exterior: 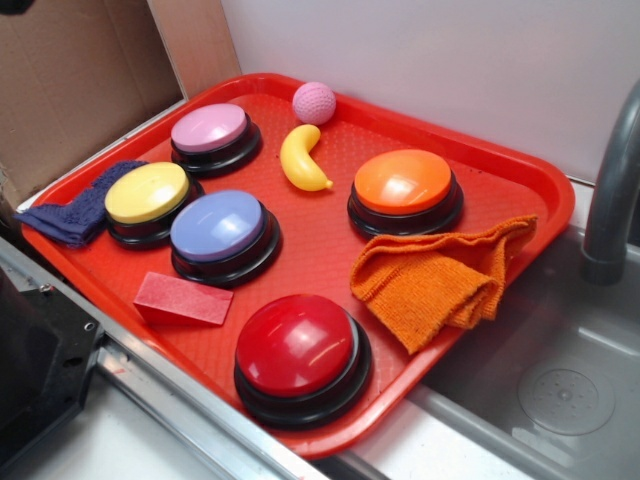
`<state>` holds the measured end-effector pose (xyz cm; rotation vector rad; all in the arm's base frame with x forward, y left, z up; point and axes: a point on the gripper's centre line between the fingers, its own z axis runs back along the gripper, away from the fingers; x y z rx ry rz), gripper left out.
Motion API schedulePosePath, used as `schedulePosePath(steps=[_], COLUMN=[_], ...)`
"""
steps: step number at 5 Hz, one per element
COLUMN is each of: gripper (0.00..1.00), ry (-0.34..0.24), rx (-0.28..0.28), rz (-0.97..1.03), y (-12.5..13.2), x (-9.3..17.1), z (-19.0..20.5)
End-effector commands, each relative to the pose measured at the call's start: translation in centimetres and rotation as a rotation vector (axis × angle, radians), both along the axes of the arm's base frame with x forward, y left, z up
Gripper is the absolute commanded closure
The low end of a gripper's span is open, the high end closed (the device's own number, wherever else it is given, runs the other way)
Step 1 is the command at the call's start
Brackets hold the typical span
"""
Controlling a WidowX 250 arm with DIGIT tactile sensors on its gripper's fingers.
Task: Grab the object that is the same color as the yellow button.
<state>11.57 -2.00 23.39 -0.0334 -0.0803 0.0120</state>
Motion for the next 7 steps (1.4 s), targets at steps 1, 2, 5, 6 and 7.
schedulePosePath(steps=[1, 2, 5, 6, 7], gripper=[0.0, 0.0, 0.0, 0.0, 0.0], ry=[0.0, -0.007, -0.066, -0.089, -0.131], rx=[0.0, -0.018, -0.025, -0.041, -0.039], rz=[0.0, 0.084, 0.373, 0.503, 0.655], y=[0.0, 0.2, 1.4, 2.2, 2.9], x=[0.0, 1.6, 9.1, 11.6, 14.3], z=[0.0, -0.4, -3.9, -5.6, -8.0])
